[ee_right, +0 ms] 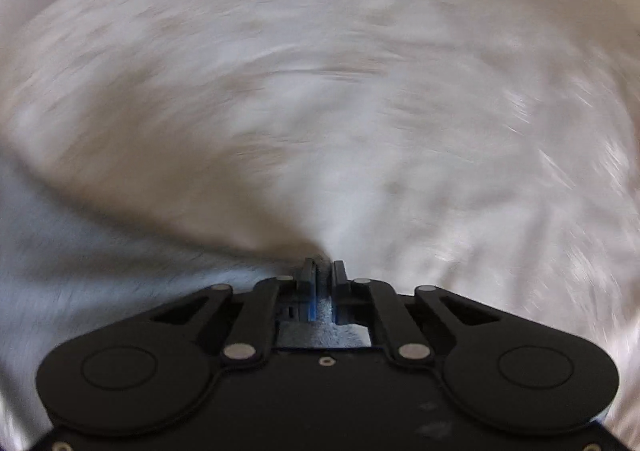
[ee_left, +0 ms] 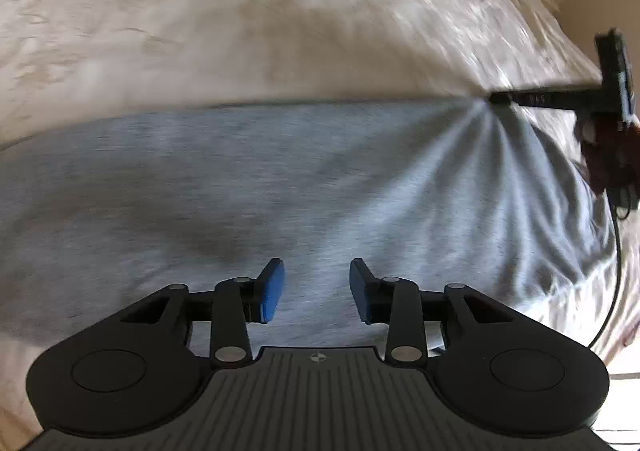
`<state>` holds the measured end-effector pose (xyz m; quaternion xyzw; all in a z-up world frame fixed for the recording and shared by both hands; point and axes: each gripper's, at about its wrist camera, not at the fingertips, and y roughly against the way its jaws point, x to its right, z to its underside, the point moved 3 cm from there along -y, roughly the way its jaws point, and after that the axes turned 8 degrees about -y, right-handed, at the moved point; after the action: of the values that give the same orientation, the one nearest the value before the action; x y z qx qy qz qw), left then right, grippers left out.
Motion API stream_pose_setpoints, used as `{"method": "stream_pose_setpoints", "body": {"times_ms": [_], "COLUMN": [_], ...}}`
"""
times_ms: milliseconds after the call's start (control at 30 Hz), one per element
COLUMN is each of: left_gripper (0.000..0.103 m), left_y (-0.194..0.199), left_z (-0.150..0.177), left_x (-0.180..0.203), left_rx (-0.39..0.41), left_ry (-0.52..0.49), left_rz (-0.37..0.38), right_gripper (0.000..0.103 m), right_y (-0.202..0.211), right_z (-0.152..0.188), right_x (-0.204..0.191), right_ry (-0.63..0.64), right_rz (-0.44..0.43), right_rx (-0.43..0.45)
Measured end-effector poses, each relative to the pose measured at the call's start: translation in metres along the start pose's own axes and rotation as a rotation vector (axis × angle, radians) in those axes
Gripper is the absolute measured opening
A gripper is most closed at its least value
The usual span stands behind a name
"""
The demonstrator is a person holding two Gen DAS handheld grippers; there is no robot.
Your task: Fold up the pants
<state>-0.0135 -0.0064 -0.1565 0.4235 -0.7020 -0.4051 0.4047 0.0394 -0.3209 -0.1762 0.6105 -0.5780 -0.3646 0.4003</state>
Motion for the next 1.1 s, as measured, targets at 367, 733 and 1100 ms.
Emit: {"method": "stream_pose_setpoints", "body": {"times_ms": [367, 733, 1100], "left_gripper": [0.039, 0.039, 0.041], "left_y": [0.026, 0.027, 0.050], "left_z": [0.002, -0.016, -0.023], "left_x": [-0.095, -0.235, -0.295], "left_rx": [0.089, 0.126, 0.132], "left_ry": [0.084, 0.230, 0.153], "left_rz": [-0.192, -0.156, -0.224], "right_gripper": [0.011, 0.012, 0.016], "right_y": [0.051, 0.088, 0.083], "right_z": [-0.005, 0.030, 0.044], "right_x": [-0.033, -0.220, -0.362], "right_ry": [-0.121, 0.008, 0.086], "right_rz": [0.075, -0.073, -0.195], "right_rx": [0.106, 0.025, -0.020]}}
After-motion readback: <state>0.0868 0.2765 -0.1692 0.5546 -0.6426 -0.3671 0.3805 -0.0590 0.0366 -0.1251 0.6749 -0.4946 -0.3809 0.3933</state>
